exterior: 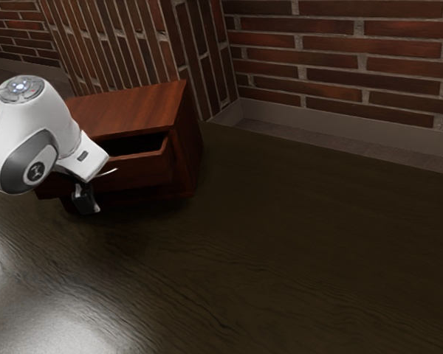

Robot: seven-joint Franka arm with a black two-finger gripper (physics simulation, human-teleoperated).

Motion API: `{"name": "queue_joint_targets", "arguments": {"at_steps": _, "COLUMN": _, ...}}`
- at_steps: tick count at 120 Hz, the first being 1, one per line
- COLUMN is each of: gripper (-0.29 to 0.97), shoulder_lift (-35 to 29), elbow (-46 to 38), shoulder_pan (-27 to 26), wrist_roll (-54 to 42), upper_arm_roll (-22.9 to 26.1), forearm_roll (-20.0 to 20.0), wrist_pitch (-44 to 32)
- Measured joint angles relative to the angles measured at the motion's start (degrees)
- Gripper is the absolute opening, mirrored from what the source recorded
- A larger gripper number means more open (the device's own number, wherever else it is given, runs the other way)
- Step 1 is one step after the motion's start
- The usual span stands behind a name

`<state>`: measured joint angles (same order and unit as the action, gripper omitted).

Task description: Pull the drawer handle with one arm to open the drawer

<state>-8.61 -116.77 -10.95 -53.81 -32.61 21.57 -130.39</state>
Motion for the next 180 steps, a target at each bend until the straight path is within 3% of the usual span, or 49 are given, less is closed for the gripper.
{"name": "queue_joint_targets", "arguments": {"at_steps": 33, "gripper": 0.68, "shoulder_lift": -5.31, "elbow": -5.17, "shoulder_pan": -0.06, "wrist_roll": -0.11, "upper_arm_roll": 0.19, "forearm_roll": 0.41, "wrist_pitch": 0.24}}
{"name": "queue_joint_targets", "arguments": {"at_steps": 70, "gripper": 0.63, "shoulder_lift": -13.87, "elbow": -11.36, "shoulder_pan": 0.54, "wrist_roll": -0.15, "upper_arm_roll": 2.15, "forearm_roll": 4.09, "wrist_pitch": 0.66}}
{"name": "queue_joint_targets", "arguments": {"at_steps": 98, "gripper": 0.66, "shoulder_lift": -19.85, "elbow": -16.97, "shoulder_pan": 9.97, "wrist_roll": -0.17, "upper_arm_roll": 11.17, "forearm_roll": 4.86, "wrist_pitch": 1.28}}
{"name": "queue_joint_targets", "arguments": {"at_steps": 116, "gripper": 0.67, "shoulder_lift": -22.56, "elbow": -19.10, "shoulder_pan": 13.18, "wrist_roll": -0.18, "upper_arm_roll": 14.14, "forearm_roll": 4.94, "wrist_pitch": 1.65}}
{"name": "queue_joint_targets", "arguments": {"at_steps": 148, "gripper": 0.68, "shoulder_lift": -26.31, "elbow": -18.59, "shoulder_pan": 19.23, "wrist_roll": -0.19, "upper_arm_roll": 19.94, "forearm_roll": 4.95, "wrist_pitch": 3.78}}
{"name": "queue_joint_targets", "arguments": {"at_steps": 169, "gripper": 0.68, "shoulder_lift": -26.69, "elbow": -15.19, "shoulder_pan": 19.29, "wrist_roll": -0.15, "upper_arm_roll": 21.27, "forearm_roll": 4.45, "wrist_pitch": 6.07}}
{"name": "queue_joint_targets", "arguments": {"at_steps": 180, "gripper": 0.68, "shoulder_lift": -23.88, "elbow": -8.82, "shoulder_pan": 17.54, "wrist_roll": -0.12, "upper_arm_roll": 21.28, "forearm_roll": 2.07, "wrist_pitch": 9.58}}
